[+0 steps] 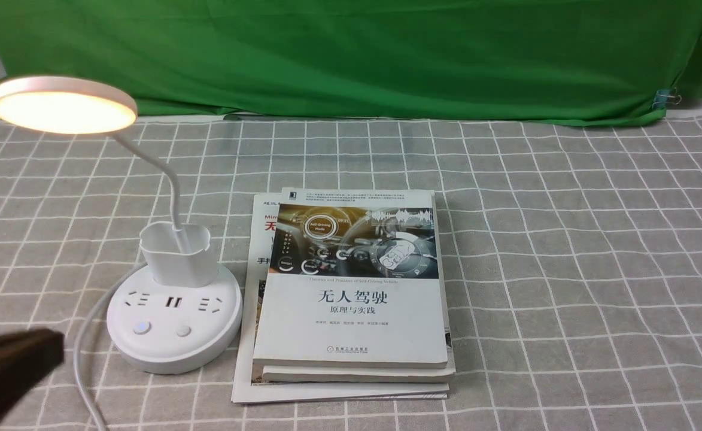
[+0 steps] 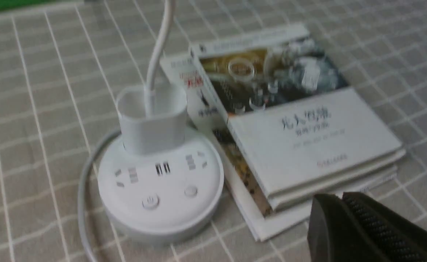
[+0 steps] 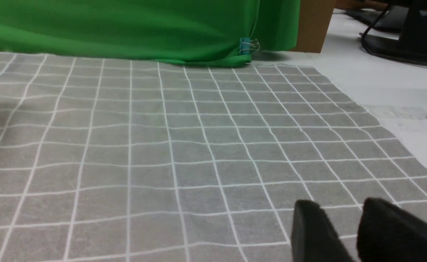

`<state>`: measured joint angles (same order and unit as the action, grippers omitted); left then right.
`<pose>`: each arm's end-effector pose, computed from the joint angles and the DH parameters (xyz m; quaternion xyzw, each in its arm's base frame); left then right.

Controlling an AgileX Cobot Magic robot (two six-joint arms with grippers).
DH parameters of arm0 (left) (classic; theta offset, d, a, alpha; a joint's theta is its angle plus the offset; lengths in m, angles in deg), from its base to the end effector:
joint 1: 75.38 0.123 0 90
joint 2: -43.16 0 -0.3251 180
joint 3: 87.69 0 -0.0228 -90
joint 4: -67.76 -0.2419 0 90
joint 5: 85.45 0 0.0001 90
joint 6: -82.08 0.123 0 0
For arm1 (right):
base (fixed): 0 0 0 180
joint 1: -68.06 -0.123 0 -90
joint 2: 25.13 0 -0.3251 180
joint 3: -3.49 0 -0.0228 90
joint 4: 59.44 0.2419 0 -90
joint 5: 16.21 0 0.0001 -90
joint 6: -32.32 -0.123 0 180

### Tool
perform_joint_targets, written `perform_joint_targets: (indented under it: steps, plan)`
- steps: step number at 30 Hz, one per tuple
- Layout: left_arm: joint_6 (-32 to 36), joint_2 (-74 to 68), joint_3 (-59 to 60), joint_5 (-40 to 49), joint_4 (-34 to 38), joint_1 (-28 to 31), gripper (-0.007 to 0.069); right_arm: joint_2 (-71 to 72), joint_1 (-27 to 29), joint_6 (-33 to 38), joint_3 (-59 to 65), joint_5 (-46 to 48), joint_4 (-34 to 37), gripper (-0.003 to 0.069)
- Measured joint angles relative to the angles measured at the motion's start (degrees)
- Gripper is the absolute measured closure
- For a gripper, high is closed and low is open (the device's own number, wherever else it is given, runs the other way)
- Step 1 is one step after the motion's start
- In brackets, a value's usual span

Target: Turn on the desk lamp on the grey coffee tablecloth with your hand.

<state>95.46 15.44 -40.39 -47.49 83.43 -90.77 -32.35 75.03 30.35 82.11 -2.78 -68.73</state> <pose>0.0452 -0.0336 0.3134 0.1632 0.8109 -0.1388 0.5446 0.0376 -0.0093 0.1846 0.0115 0.7608 -0.0934 0.6421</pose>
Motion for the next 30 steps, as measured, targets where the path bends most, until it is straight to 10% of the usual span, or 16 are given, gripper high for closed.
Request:
perform_joint_targets:
  steps: [23,30]
  plan:
    - [1.4,6.9,1.6,-5.3,-3.1,0.8,0.0606,0.3,-0.1,0.0,0.0,0.0,0.0,0.0414]
    - [3.3,13.3,13.3,-21.3,-8.6,6.9,0.0606,0.3,-0.1,0.0,0.0,0.0,0.0,0.0414]
